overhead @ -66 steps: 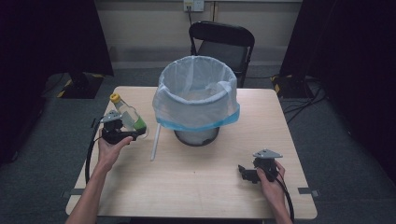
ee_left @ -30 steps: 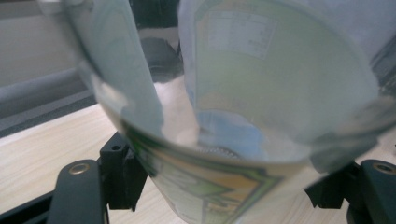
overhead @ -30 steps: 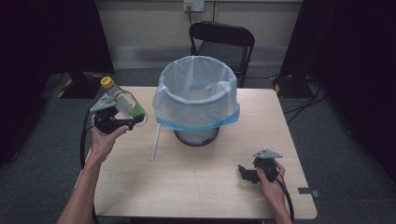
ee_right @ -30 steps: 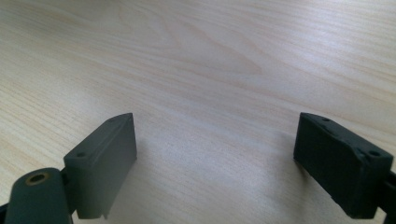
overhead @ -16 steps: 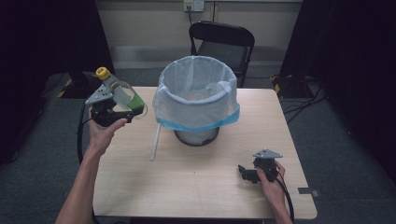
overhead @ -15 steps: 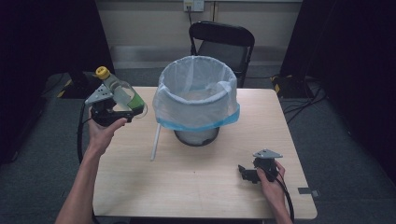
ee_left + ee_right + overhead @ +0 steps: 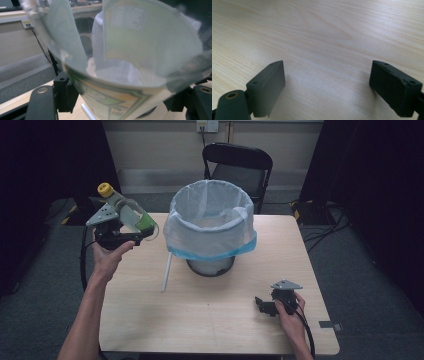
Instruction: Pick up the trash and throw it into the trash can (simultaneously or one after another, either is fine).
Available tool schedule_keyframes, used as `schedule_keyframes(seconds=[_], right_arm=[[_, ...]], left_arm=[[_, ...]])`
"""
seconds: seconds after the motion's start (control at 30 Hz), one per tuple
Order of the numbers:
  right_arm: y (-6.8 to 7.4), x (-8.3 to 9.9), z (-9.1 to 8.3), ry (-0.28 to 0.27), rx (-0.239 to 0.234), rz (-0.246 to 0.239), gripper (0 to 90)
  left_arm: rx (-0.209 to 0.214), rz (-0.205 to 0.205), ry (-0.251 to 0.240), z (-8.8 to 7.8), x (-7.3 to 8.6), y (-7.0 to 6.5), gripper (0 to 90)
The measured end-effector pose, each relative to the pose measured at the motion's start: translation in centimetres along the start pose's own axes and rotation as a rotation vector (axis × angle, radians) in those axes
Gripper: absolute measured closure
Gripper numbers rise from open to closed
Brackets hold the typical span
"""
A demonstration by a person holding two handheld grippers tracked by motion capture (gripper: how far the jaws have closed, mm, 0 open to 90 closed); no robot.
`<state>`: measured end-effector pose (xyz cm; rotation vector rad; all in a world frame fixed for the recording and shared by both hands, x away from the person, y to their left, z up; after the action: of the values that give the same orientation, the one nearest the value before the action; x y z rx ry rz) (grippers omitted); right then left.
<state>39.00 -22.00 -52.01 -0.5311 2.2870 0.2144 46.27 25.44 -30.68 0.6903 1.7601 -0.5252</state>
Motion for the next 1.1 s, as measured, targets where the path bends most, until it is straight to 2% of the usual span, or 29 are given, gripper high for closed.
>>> schedule_keyframes(seconds=[0.17, 0.3, 0.53, 0.63, 1.1], right_arm=[[0.0, 0.0, 0.0, 0.001, -0.001, 0.002, 12.3], [0.0, 0.0, 0.0, 0.0, 0.0, 0.0, 12.3], [0.0, 0.0, 0.0, 0.001, -0.001, 0.002, 12.3], [0.0, 0.0, 0.0, 0.0, 0.0, 0.0, 12.3], [0.0, 0.0, 0.0, 0.0, 0.0, 0.0, 12.3]], left_arm=[[-0.004, -0.002, -0.006, 0.1, -0.8, -0.2, 27.9], [0.013, 0.014, -0.041, 0.1, -2.3, -0.8, 27.9], [0.018, 0.029, -0.065, 0.1, -4.2, -1.1, 27.9], [0.036, 0.023, -0.083, 0.3, -5.1, -1.5, 27.9], [0.11, 0.025, -0.11, 2.0, -7.9, -3.1, 27.9]])
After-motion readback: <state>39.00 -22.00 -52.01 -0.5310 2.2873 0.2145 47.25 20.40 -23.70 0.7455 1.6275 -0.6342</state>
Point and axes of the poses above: each handheld gripper's, and its own axes: z roughly forward along the jaws, x roughly out of its underside, y roughly to its left, the point moved 3 cm from there along z, roughly forward along the jaws, and after that the axes turned 1 degree about y, right-handed, at the moved point
